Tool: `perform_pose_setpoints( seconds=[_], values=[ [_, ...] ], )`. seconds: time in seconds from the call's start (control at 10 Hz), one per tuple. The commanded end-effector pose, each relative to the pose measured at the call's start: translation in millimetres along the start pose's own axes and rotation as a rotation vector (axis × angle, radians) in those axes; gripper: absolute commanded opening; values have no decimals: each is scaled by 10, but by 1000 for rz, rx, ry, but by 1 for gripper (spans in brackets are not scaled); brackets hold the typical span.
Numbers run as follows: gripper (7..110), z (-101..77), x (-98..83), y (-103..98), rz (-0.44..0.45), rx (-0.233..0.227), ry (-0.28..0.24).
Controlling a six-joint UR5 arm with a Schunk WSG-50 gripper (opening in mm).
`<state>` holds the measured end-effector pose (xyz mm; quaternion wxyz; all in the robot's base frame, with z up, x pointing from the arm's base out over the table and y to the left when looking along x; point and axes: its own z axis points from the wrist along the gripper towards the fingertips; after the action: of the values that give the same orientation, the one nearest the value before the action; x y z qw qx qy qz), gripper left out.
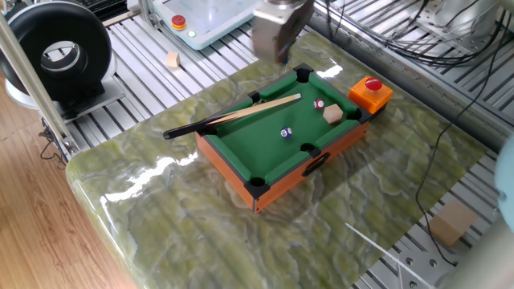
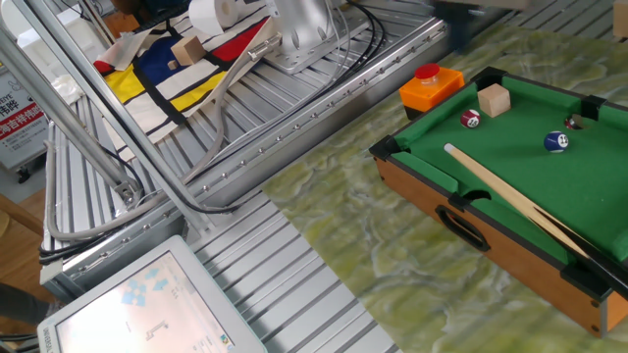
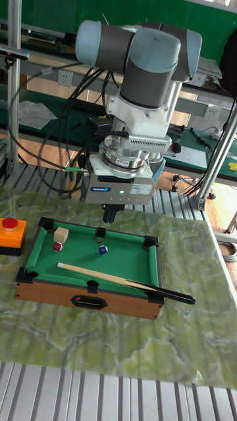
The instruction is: Hit the pool ball
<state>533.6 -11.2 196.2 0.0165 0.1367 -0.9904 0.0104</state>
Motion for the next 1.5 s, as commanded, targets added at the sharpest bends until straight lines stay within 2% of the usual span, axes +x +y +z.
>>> perform_pose_setpoints(
  seconds=[0.0,0.1,0.2,0.3,0.4,0.5,0.6,0.7,0.8,0.9,1.0,1.1,1.2,1.3,1.4],
  values=[
    [7,-860,-295,1814,341,-818,10],
    [7,-873,-315,1835,354,-818,10],
    [7,-529,-202,1431,302,-600,5],
    [7,-244,-107,838,217,-340,-12],
    [7,-178,-71,591,196,-225,-11],
    [7,-148,-71,436,169,-159,-19],
    [7,-116,-60,45,111,-1,-28],
    [7,-134,-48,-216,70,105,-27],
    [7,-156,-41,-377,43,170,-24],
    [7,-175,-50,-473,28,209,-26],
    [7,-174,-63,-453,35,201,-33],
    [7,-134,-85,-187,92,92,-42],
    [7,-158,-162,437,198,-165,-54],
    [7,-245,-232,779,256,-314,-61],
    [7,-295,-266,916,286,-375,-62]
  ],
)
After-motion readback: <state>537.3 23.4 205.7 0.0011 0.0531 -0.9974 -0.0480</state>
